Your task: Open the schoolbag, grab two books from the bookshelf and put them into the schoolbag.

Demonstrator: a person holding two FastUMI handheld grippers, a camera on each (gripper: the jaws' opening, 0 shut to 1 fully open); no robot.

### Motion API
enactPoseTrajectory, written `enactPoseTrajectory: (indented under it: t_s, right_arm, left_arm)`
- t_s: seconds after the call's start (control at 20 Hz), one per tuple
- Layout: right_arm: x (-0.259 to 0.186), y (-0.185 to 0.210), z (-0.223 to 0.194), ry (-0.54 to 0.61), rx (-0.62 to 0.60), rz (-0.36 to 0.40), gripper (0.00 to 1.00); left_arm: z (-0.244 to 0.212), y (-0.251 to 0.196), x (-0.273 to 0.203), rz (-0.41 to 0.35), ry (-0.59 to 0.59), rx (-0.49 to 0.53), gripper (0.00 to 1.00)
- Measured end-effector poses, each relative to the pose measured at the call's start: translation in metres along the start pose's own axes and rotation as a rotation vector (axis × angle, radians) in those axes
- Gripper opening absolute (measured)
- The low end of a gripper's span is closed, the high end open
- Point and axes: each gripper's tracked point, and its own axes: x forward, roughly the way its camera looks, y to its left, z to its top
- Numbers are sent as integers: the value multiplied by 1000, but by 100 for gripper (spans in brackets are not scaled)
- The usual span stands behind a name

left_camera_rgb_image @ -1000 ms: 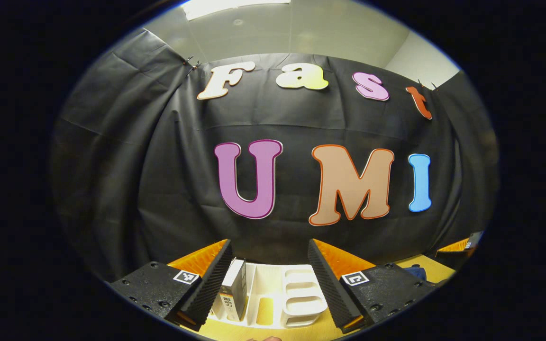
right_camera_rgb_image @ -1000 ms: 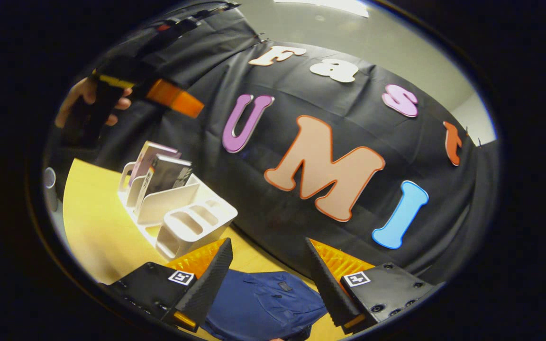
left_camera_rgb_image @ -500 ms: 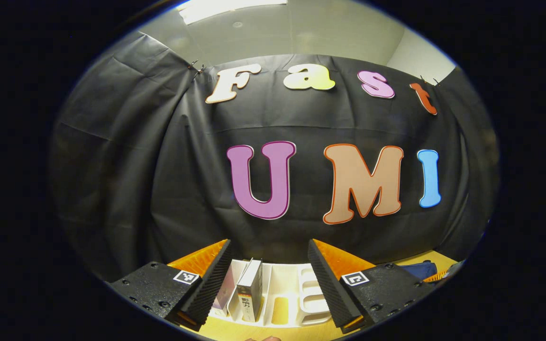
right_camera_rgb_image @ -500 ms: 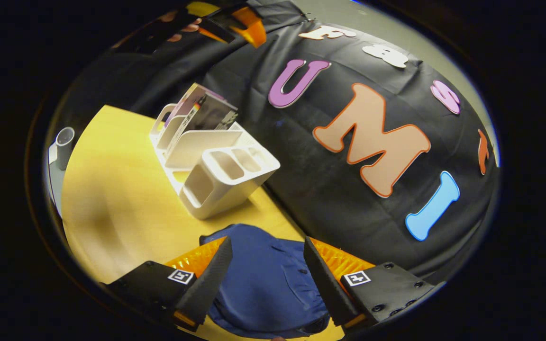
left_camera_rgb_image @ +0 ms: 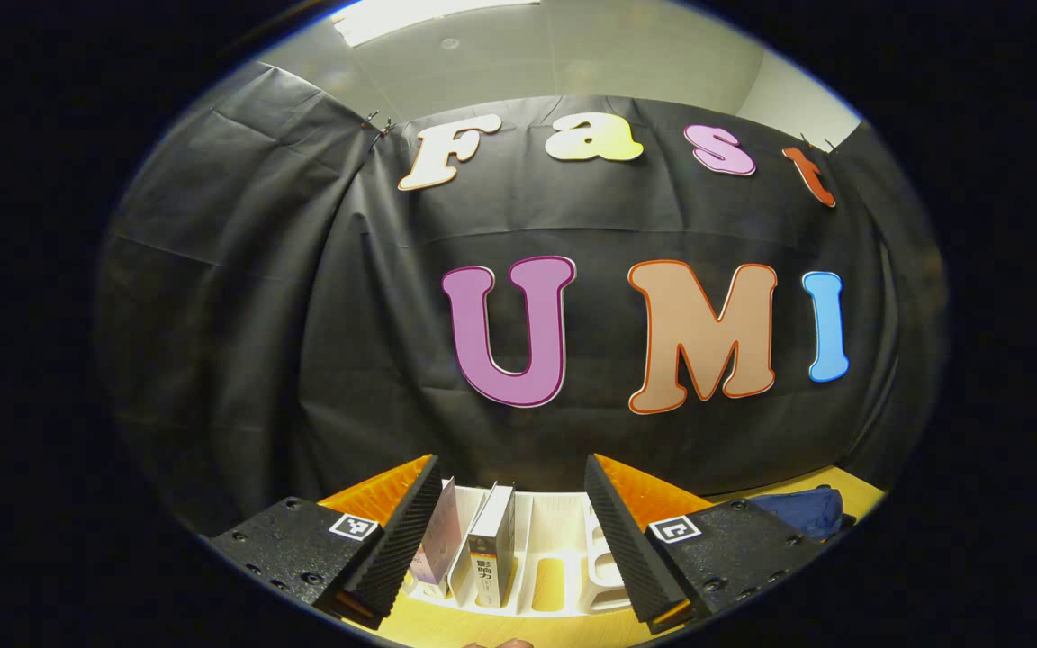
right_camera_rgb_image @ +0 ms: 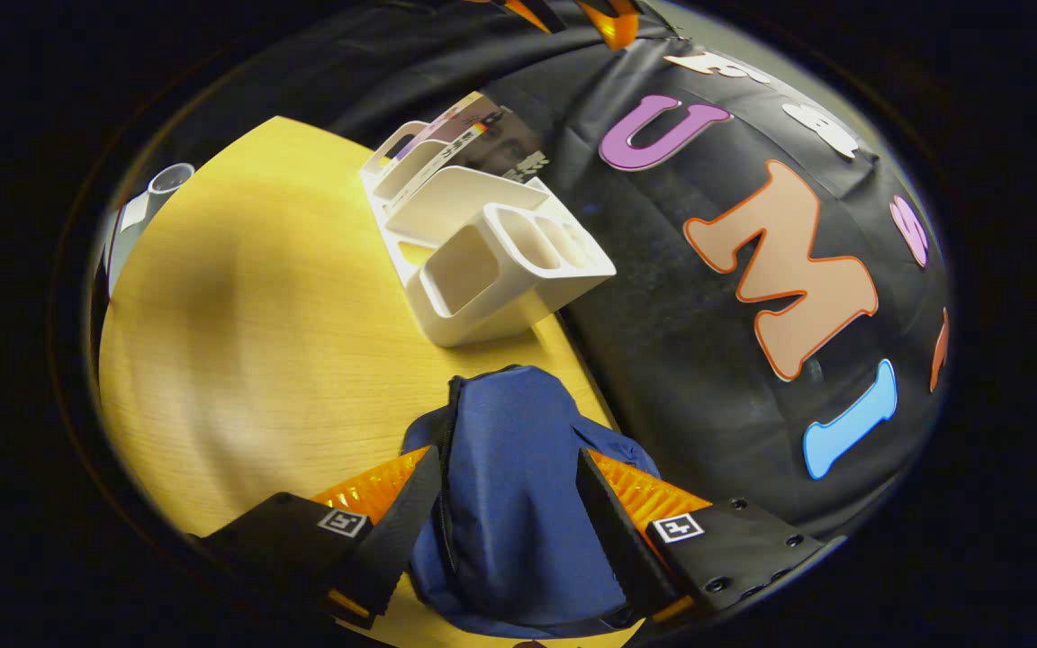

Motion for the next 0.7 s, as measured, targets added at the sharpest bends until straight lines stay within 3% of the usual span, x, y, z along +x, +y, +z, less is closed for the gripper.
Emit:
enactPoseTrajectory:
  t_s: [0.15, 0.2, 0.25, 0.3, 0.4, 0.45, 0.6, 0.65, 0.7]
  right_arm:
    - [4, -1, -13, 48, -35, -13, 100]
    - [3, -5, -14, 59, -31, -23, 97]
    - [4, -11, -14, 71, -26, -37, 87]
    - [3, -19, -16, 84, -25, -56, 100]
    - [4, -27, -21, 109, -36, -84, 85]
    - [7, -26, -27, 136, -40, -85, 69]
    - [6, -26, -39, 192, -43, -91, 34]
    - [4, -28, -33, 186, -19, -87, 12]
    - [0, -33, -32, 185, 17, -88, 10]
  left_arm:
    - [-4, 3, 0, 5, 11, 0, 89]
    - [-7, 4, 1, 7, 13, 0, 93]
    - [-8, 4, 0, 8, 15, -2, 93]
    - [-9, 4, 1, 8, 18, -6, 93]
    - [-14, 3, 1, 5, 32, -20, 93]
    - [-16, 2, 1, 5, 36, -25, 89]
    - [-17, 1, 0, -2, 37, -28, 89]
    - [-17, 1, 0, -3, 36, -25, 93]
    - [-19, 3, -1, -1, 36, -19, 93]
